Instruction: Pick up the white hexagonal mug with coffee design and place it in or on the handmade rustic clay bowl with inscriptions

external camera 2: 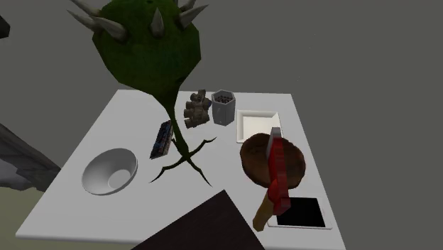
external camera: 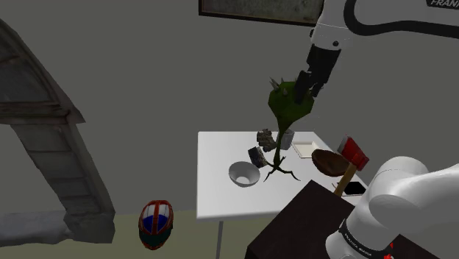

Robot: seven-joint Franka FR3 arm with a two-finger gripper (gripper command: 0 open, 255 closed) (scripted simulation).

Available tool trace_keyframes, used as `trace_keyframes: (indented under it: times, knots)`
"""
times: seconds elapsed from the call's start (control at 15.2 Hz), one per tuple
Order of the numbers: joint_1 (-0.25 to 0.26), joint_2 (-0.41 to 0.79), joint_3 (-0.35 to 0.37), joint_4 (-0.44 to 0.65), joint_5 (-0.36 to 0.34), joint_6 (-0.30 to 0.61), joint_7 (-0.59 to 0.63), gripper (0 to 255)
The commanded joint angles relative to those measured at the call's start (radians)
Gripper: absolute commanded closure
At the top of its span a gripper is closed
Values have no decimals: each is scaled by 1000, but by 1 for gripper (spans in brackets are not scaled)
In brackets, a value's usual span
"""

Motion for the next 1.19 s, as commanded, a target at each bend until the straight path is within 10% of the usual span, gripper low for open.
trace_keyframes:
  times: [0.0, 1.12]
  knots:
    - [0, 0, 0, 0, 0, 0, 0, 0]
    - [-52, 312, -332, -123, -118, 440, -341, 0]
